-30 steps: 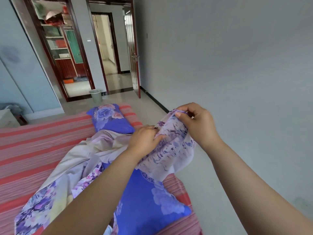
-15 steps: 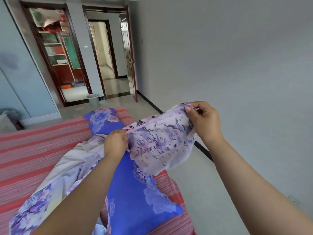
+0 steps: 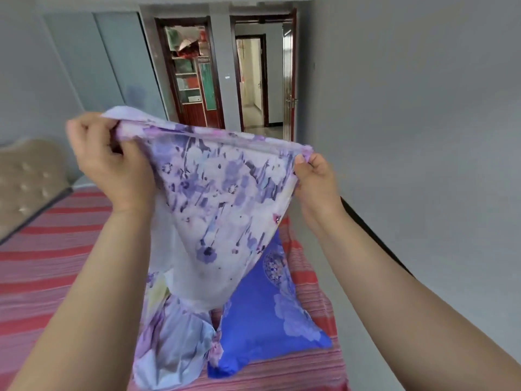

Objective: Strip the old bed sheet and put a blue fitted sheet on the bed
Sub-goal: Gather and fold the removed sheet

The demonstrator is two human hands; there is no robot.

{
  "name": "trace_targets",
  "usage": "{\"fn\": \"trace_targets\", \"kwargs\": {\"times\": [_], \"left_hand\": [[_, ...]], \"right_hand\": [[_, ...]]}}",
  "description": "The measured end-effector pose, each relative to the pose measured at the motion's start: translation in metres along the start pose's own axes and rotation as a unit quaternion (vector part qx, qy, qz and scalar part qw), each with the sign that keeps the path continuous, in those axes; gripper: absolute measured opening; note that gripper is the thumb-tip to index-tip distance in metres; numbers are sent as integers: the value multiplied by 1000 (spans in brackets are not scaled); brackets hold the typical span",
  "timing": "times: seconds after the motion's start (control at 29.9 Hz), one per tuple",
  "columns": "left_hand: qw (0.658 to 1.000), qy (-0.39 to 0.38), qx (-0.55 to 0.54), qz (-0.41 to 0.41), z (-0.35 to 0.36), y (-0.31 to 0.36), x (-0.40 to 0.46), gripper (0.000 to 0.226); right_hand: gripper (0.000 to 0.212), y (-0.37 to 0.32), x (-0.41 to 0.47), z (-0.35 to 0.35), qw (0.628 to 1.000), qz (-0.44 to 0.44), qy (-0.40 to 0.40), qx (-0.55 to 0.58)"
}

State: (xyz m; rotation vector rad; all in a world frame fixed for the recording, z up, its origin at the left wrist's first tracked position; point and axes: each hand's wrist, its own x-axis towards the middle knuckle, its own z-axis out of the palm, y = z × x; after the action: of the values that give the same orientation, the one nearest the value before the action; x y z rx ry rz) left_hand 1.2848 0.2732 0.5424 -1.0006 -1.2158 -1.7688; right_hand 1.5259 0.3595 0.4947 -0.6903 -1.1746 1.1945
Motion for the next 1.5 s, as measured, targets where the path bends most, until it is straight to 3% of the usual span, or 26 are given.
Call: {"fn": "trace_targets", "kwargs": {"times": [0.1,0.2,0.27,0.33,0.4,0.57,0.63,0.77,0.84,0.94,1.04,1.1,1.2,1.3,1.37,1.44,1.5], "left_hand": [[971,-226,73,23,-30,-9,-34,23],[881,-451,139,-33,-52,-33,-90,6],[819,-545,116,-137,-66,-46,-124,32],[766,-572,22,-292,-83,-56,-148,49],[723,-562,-56,-398,-98,-65,-161,51],[671,-533,-163,-489,-109,-84,-157,24],[660,-528,-170,-507,-108,-98,-152,10],[642,-623,-59,-443,-113,-130,-144,13],[636,-624,-41,-452,-117,-148,-149,34],[665,-578,-30,-472,-125,-162,-159,42],[694,-587,0,-416,-131,-165,-173,41],[697,-610,-15,-377,-134,-161,-181,38],[692,-640,-78,-326,-138,-148,-189,30],[670,-670,-135,-289,-141,-136,-189,23],[660,-670,-163,-298,-142,-138,-187,18],[659,-656,-189,-316,-146,-140,-186,20],[663,-642,-204,-327,-152,-139,-185,17]], "right_hand": [[28,-11,3,-9,996,-3,84,24],[26,-15,-5,-6,993,-73,62,-67],[23,-7,-14,8,983,-114,2,-145],[17,8,-21,18,967,-123,-29,-223],[13,20,-21,20,945,-119,-25,-305],[12,39,-14,20,901,-84,32,-424],[14,53,-14,24,895,-51,51,-440],[23,85,-25,42,890,9,81,-449],[25,100,-33,52,879,44,87,-466],[31,123,-45,64,861,113,107,-484],[33,134,-68,77,823,126,115,-542],[28,134,-91,93,811,88,69,-575],[24,140,-134,117,794,47,-134,-591],[19,152,-163,126,781,111,-310,-531],[26,156,-166,122,790,166,-324,-493],[29,155,-163,118,771,186,-326,-514],[8,154,-159,118,732,141,-320,-585]]}}
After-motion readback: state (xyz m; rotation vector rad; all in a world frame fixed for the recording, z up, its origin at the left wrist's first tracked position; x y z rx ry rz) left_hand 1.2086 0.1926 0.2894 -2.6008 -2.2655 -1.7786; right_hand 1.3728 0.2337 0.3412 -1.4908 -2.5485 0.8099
